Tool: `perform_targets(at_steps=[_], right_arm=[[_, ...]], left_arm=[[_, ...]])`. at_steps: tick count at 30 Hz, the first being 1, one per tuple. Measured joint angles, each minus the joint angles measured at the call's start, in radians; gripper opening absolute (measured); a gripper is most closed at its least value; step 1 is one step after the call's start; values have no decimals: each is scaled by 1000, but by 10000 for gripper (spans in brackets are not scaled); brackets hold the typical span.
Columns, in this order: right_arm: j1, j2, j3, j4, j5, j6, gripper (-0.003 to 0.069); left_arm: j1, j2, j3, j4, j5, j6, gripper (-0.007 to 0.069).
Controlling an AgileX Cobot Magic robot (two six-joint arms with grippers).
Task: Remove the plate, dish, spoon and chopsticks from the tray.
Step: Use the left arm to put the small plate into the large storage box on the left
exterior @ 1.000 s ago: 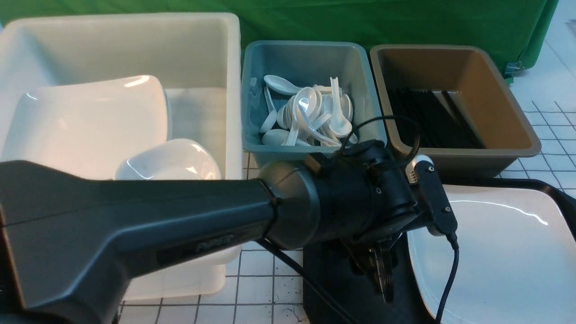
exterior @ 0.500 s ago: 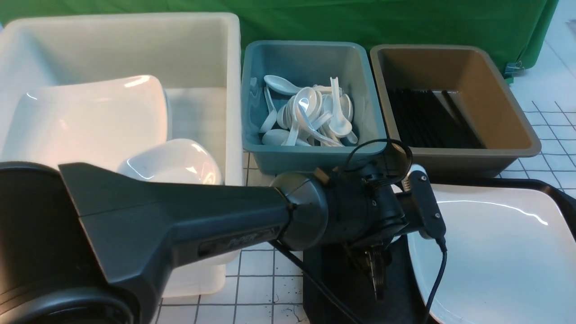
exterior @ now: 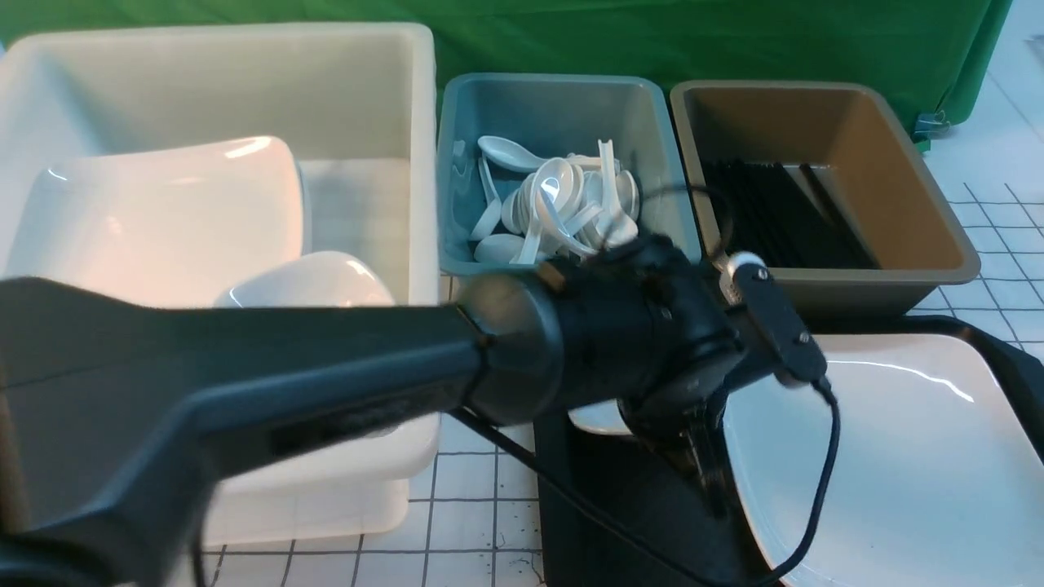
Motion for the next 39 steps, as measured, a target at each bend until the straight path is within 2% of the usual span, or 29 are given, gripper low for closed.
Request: perform_targets(at_steps=[3,8,13,17,21,25,27,31,34,39], right_arm=[[0,0,0,1,0,0,218],[0,0,0,1,0,0,218],[0,0,0,1,0,0,218],[0,0,0,7,0,0,225],[0,0,0,7,0,0,231],[0,0,0,7,3,0,233],[0,0,0,7,7,0,235],[0,0,0,7,12,0,236],[0,0,0,7,14,0,237],[0,0,0,7,14,0,237]], left_arm=[[0,-113,1,-78,55,-4,7],[1,-321,-9,-94,79,-30,7],[1,-487,-23,32,199,-80,7],[32,-573,-12,212,457,-219,7],[103,-563,52,225,478,-240,7],[232,-507,137,220,428,-230,7],[288,-487,155,205,401,-203,7],[397,-462,166,76,344,-91,7],[437,-456,167,-51,327,-12,7],[448,-443,168,-99,322,20,29]])
